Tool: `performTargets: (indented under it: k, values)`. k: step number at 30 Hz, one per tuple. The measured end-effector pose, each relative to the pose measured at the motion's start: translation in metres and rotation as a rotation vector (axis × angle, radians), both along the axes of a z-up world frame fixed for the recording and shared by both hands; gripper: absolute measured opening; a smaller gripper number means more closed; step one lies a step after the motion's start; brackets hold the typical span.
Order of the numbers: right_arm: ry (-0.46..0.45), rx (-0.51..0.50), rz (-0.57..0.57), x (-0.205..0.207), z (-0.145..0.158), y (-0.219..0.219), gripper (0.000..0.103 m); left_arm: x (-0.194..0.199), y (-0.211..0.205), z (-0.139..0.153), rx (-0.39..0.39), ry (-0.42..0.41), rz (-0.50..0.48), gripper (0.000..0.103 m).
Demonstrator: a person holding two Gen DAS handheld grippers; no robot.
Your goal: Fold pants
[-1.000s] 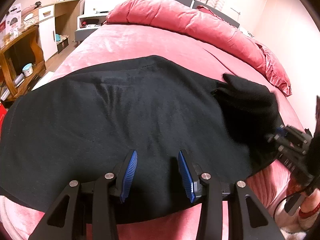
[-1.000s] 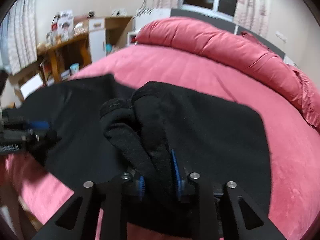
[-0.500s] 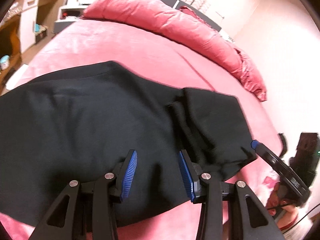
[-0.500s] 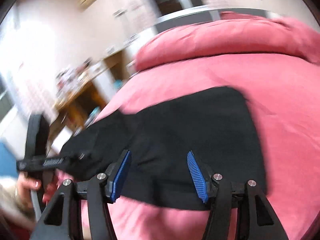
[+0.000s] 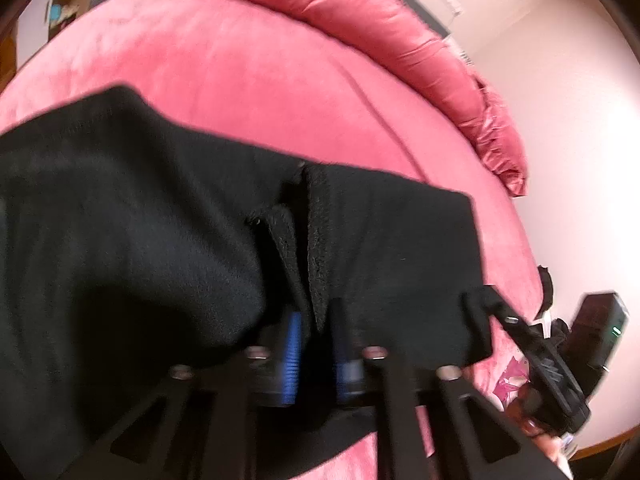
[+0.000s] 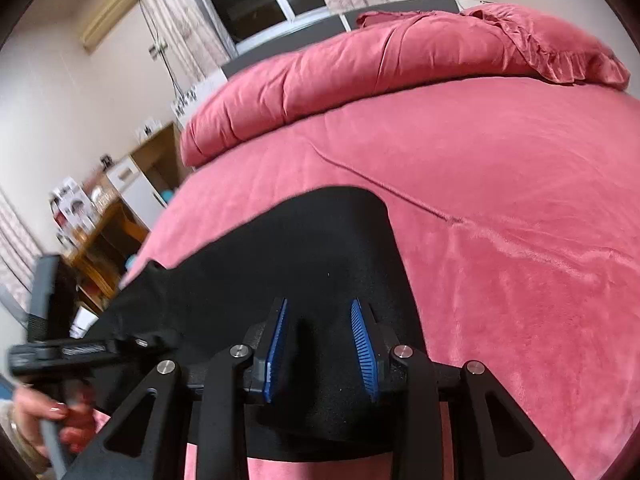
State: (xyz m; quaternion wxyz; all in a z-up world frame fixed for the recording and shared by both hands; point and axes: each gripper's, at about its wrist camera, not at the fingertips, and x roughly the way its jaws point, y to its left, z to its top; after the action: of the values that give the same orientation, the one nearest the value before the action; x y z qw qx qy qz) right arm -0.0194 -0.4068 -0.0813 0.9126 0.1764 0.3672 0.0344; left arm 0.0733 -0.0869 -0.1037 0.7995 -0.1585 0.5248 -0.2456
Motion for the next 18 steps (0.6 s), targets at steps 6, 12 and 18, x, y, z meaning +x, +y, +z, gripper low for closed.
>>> performTargets:
  k: [6,12,18]
  values:
    - [0.057,-0.016,0.029,0.008,-0.024,0.011,0.030,-0.015,0.006,0.017,0.046,-0.111,-0.003,0.011]
    - [0.044,-0.132,0.048,0.008,-0.032,0.027,0.030,-0.016,-0.003,-0.016,0.130,-0.106,-0.017,0.015]
    - [-0.010,-0.102,0.030,0.003,-0.039,0.022,0.030,-0.021,0.001,-0.018,0.131,-0.131,-0.007,0.036]
